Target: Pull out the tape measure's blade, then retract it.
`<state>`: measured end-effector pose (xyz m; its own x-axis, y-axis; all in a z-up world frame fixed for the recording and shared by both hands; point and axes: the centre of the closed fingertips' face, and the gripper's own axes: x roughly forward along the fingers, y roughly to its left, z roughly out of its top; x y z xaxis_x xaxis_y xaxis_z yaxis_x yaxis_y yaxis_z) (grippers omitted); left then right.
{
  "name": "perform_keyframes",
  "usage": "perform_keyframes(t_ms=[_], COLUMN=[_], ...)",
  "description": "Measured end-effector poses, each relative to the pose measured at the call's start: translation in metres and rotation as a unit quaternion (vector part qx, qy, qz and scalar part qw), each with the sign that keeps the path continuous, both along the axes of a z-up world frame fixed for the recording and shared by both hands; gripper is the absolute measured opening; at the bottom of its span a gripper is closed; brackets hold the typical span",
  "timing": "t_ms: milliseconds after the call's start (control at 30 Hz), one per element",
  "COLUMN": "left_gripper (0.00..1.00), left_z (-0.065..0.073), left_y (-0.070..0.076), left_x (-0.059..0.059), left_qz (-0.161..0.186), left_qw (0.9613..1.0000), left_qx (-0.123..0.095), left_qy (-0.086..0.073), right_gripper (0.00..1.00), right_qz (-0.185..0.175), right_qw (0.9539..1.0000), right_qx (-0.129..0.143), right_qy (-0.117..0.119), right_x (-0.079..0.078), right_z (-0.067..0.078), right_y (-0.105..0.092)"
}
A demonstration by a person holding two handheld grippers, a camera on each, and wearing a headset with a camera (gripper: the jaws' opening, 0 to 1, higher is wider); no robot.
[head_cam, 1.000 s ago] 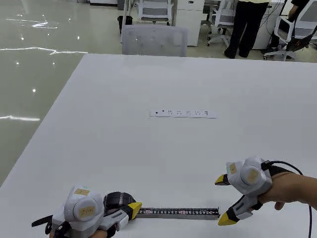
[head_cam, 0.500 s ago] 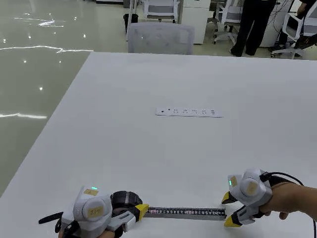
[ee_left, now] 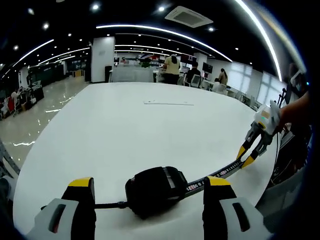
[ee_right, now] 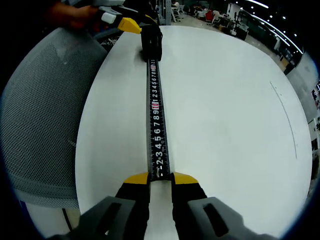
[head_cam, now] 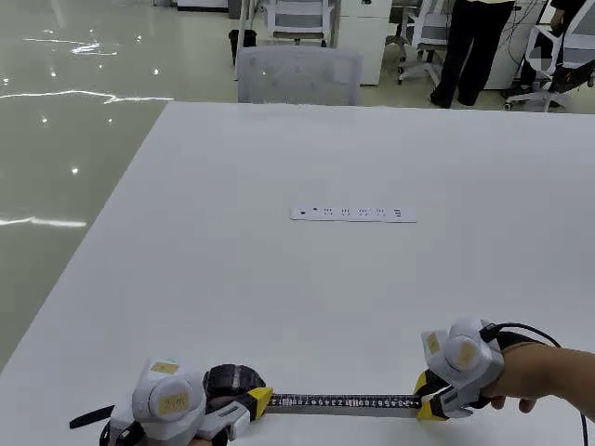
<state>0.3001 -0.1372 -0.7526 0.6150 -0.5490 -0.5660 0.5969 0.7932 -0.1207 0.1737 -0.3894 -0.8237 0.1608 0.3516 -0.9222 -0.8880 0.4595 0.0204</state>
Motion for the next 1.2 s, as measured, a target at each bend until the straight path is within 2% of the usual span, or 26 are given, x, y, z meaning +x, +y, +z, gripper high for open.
perform_keyframes(t_ms=[167,267,467,567,633,667,767,900,1033,1200], left_gripper=[0.80,0.67,0.67,0.66,0.59,0.59,0.59,0.58,0.59,0.59], left_z=[-0.005,-0.009,-0.019,-0.023,-0.027,-0.029,-0.032,-0.034,-0.036,-0.036], left_y=[0.002,0.000,-0.009,-0.012,-0.012,-0.013,-0.015,-0.017,-0.018,-0.017], left_x=[-0.001,-0.003,-0.001,-0.002,-0.002,-0.003,-0.003,-0.002,-0.003,-0.003], left_qz=[0.007,0.003,0.004,0.009,0.013,0.016,0.024,0.033,0.033,0.032], left_qw=[0.9999,0.9997,0.9993,0.9989,0.9986,0.9982,0.9974,0.9970,0.9969,0.9969], left_qx=[0.005,0.010,0.018,0.015,0.017,0.012,0.007,0.011,0.028,0.029], left_qy=[0.011,0.023,0.033,0.045,0.049,0.057,0.067,0.069,0.065,0.066], right_gripper=[0.14,0.14,0.14,0.14,0.14,0.14,0.14,0.14,0.14,0.14], right_qz=[-0.007,-0.021,-0.033,-0.037,-0.039,-0.040,-0.044,-0.043,-0.046,-0.045], right_qw=[0.9998,0.9996,0.9992,0.9991,0.9990,0.9990,0.9989,0.9989,0.9988,0.9988], right_qx=[-0.018,-0.015,-0.020,-0.019,-0.017,-0.016,-0.014,-0.017,-0.016,-0.016], right_qy=[0.003,0.008,0.013,0.012,0.011,0.011,0.010,0.010,0.011,0.010], right_x=[-0.001,0.000,0.001,0.001,0.001,0.001,0.000,0.000,0.001,0.001], right_z=[-0.001,-0.001,-0.001,-0.001,-0.001,-0.001,-0.001,-0.001,-0.003,-0.003], right_y=[0.002,0.000,-0.001,0.000,-0.001,-0.001,-0.001,-0.002,-0.003,-0.003])
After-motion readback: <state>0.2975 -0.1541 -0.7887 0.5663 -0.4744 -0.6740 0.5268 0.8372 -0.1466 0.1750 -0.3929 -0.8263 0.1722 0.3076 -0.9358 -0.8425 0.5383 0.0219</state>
